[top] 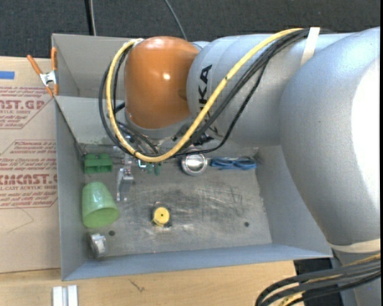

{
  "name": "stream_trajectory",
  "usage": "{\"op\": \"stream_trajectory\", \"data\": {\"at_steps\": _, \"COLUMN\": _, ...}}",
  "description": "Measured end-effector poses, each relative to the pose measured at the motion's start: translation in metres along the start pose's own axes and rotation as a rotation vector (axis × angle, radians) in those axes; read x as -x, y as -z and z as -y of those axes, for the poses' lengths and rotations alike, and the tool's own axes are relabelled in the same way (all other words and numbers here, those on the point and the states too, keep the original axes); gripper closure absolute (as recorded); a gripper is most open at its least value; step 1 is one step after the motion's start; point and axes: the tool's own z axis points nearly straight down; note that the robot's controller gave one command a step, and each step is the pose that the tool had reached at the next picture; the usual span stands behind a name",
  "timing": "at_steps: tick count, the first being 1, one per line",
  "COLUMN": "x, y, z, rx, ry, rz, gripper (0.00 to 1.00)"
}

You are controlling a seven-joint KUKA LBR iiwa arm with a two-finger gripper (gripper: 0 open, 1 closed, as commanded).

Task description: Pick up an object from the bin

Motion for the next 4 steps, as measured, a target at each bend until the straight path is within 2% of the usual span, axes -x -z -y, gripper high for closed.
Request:
{"op": "stream_trajectory", "data": {"at_steps": 1, "x": 0.015, "y": -0.113, "z": 0.011, "rx": -0.007, "ry": -0.121, "rz": 0.018, "gripper": 0.00}}
{"op": "stream_trajectory", "data": {"at_steps": 2, "x": 0.014, "y": -0.108, "z": 0.005, "rx": 0.003, "ry": -0.119, "rz": 0.015, "gripper": 1.00}}
{"op": "stream_trajectory", "data": {"at_steps": 3, "x": 0.019, "y": 0.041, "z": 0.045, "rx": 0.004, "ry": -0.118, "rz": 0.017, "gripper": 1.00}}
{"op": "stream_trajectory", "data": {"at_steps": 4, "x": 0.001, "y": -0.048, "z": 0.053, "rx": -0.001, "ry": 0.782, "rz": 0.005, "gripper": 1.00}}
